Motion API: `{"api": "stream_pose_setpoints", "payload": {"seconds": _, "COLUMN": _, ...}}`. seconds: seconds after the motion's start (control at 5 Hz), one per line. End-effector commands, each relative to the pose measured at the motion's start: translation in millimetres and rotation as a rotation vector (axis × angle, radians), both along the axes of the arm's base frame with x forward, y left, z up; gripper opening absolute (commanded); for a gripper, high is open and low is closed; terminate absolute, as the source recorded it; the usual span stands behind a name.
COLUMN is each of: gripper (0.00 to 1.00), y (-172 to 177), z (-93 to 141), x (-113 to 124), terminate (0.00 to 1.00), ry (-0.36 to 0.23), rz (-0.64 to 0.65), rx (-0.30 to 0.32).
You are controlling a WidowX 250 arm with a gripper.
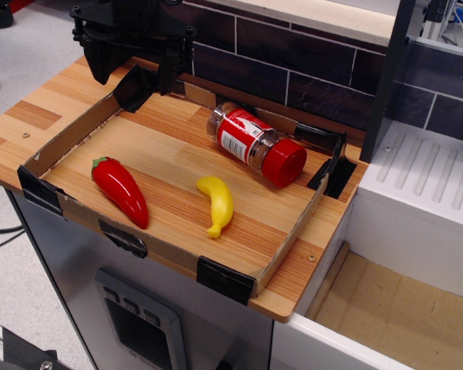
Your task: Upright basil bottle
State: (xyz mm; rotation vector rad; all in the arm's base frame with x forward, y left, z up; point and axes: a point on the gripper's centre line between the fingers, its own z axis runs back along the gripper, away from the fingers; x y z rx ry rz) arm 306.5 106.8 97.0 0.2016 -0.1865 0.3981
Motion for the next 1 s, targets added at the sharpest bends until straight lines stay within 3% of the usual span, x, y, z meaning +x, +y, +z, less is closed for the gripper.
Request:
{"api": "stream_pose_setpoints", "payload": {"seconds": 0.0, "gripper": 1.00, "y": 0, "z": 0, "x": 0, "terminate": 0.00, "ry": 0.000, "rz": 0.000, "rx": 0.000}}
{"api": "stream_pose_setpoints", "payload": {"seconds": 0.2, "gripper": 1.00, "y": -13, "z": 0, "x": 13, "terminate": 0.00, "ry": 0.031, "rz": -0.249, "rx": -0.093}}
{"api": "stream_pose_setpoints", "payload": {"seconds": 0.6, "gripper": 1.00, "y": -55, "z": -4, "x": 25, "terminate": 0.00, "ry": 0.004, "rz": -0.752, "rx": -0.113}}
{"api": "stream_pose_setpoints", "payload": {"seconds": 0.8, "gripper": 1.00, "y": -90, "z": -8, "x": 20, "terminate": 0.00, "ry": 0.039, "rz": -1.001, "rx": -0.094}}
